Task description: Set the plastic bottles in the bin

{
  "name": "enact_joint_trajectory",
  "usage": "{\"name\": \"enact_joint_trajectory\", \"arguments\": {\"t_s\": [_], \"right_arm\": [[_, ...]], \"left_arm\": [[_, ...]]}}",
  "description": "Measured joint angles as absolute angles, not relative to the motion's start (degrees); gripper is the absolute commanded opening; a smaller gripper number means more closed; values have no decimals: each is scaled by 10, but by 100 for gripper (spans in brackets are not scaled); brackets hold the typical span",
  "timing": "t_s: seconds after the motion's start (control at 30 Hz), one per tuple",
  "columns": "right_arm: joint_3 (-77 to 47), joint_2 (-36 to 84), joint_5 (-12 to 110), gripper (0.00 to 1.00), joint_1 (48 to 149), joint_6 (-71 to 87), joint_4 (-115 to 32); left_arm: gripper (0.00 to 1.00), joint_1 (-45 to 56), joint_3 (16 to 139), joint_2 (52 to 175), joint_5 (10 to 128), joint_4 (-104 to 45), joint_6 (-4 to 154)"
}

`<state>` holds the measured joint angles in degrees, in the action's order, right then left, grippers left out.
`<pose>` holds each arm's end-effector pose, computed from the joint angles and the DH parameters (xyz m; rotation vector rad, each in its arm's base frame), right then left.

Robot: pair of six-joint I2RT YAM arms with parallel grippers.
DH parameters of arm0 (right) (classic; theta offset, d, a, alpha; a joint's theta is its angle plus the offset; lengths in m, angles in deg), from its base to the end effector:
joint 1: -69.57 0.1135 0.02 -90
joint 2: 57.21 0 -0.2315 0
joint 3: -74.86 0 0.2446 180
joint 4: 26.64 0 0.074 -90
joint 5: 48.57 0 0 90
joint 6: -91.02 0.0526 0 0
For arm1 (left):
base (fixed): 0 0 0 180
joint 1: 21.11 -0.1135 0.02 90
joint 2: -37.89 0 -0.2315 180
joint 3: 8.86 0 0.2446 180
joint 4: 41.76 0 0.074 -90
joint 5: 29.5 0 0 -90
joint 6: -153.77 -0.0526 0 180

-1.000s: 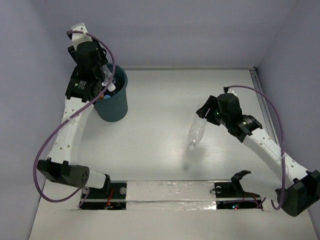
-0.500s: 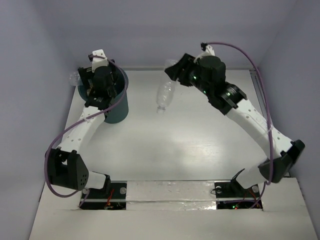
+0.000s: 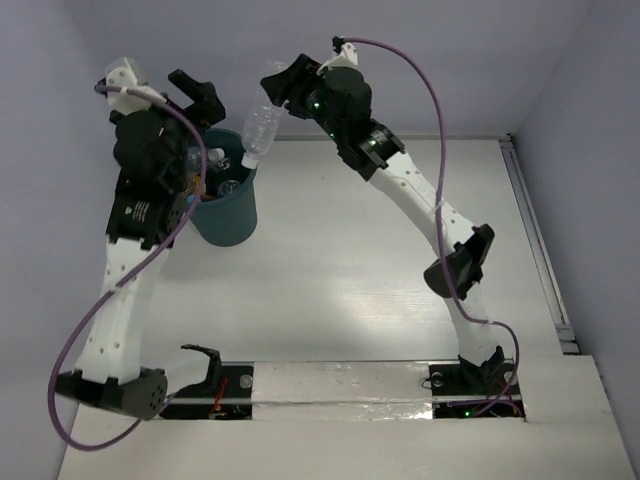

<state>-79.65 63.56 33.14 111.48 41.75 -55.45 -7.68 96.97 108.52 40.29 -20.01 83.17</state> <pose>0.3529 0.3066 0.4591 0.1081 1.5745 1.0466 0.2601 -0.0434 0.5016 -0.3669 1.3043 -0.2474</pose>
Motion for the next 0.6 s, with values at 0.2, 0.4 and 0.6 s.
{"name": "enact_joint_trajectory", "arguments": {"t_s": [0.2,0.4,0.6], "right_arm": [[-861,735,312,52,1151,401,-492],[-904,827,272,70,1202,358,-432],[-896,857,255,100,1240,327,-427]], "left_arm": [[99,-77,895,963,476,-140,949],[99,-77,882,935,489,-81,993],[99,-77,883,937,498,-45,997]]}}
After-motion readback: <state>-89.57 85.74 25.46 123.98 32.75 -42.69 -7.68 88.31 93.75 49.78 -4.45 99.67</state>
